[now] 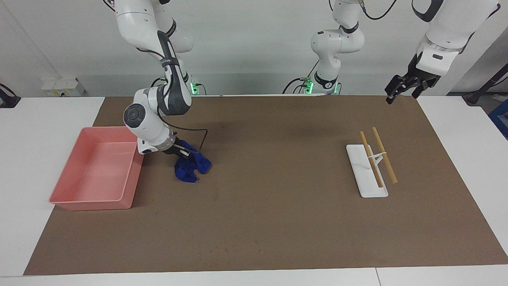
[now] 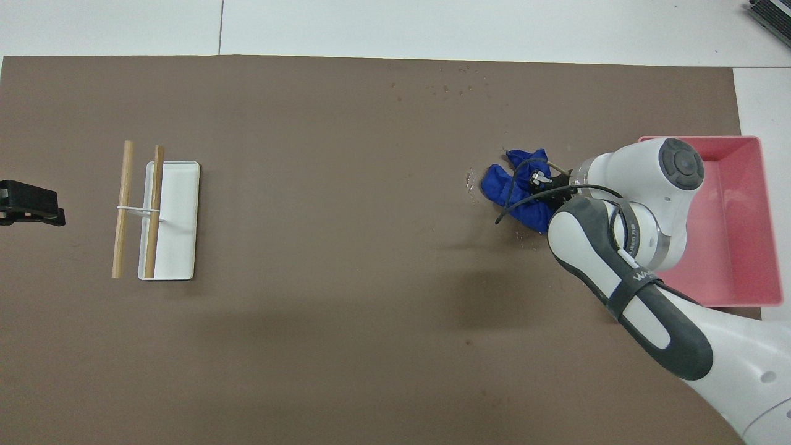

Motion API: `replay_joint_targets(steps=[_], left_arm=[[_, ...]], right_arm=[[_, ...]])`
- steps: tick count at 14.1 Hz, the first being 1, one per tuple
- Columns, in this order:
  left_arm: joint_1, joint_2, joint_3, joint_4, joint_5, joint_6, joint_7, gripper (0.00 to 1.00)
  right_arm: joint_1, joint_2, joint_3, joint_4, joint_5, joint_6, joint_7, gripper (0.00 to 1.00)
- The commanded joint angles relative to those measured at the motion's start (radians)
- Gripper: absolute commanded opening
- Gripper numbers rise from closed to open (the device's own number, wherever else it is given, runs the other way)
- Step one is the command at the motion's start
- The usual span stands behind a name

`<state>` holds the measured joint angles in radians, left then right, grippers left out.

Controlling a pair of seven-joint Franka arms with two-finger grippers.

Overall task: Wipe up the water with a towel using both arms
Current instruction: 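Lower the cloth into the pink bin and open the right gripper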

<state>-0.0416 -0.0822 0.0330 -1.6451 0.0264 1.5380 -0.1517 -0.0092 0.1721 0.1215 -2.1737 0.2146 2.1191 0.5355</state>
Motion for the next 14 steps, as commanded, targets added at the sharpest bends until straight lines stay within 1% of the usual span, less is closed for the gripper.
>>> replay_joint_targets(steps=[1,3,6,7,8,10,12,13,14], left_arm=[[-0.078,0.015,0.057,-0.007,0.021,0.002,0.012,1.0],[-0.075,0.01,0.059,-0.012,0.021,0.008,0.014,1.0],[-0.073,0.004,0.058,-0.028,0.021,0.014,0.018,1.0],[-0.066,-0.001,0.058,-0.036,0.021,0.013,0.021,1.0],[-0.063,-0.013,0.056,-0.056,0.021,0.019,0.032,1.0],[-0.057,-0.016,0.053,-0.09,0.021,0.1,0.064,1.0],[-0.052,0.011,0.053,-0.062,0.02,0.111,0.064,1.0],[-0.05,0.036,0.053,-0.044,0.018,0.102,0.066,1.0],[-0.05,0.033,0.05,-0.056,0.018,0.09,0.067,1.0]], right_arm=[[-0.023,-0.086,0.009,-0.119,-0.015,-0.024,-0.02,0.0],[-0.026,-0.135,0.007,-0.11,-0.017,-0.089,-0.019,0.0],[-0.046,-0.199,0.007,-0.065,-0.017,-0.105,-0.02,0.0],[-0.048,-0.224,0.007,-0.036,-0.017,-0.129,-0.019,0.0],[-0.049,-0.242,0.006,0.004,-0.017,-0.171,-0.019,0.0],[-0.071,-0.264,0.006,0.121,-0.018,-0.273,-0.014,0.0],[-0.104,-0.264,0.0,0.245,-0.038,-0.371,-0.017,0.0],[-0.124,-0.263,0.001,0.294,-0.073,-0.41,-0.022,0.0],[-0.143,-0.263,0.001,0.33,-0.098,-0.427,-0.028,0.0]])
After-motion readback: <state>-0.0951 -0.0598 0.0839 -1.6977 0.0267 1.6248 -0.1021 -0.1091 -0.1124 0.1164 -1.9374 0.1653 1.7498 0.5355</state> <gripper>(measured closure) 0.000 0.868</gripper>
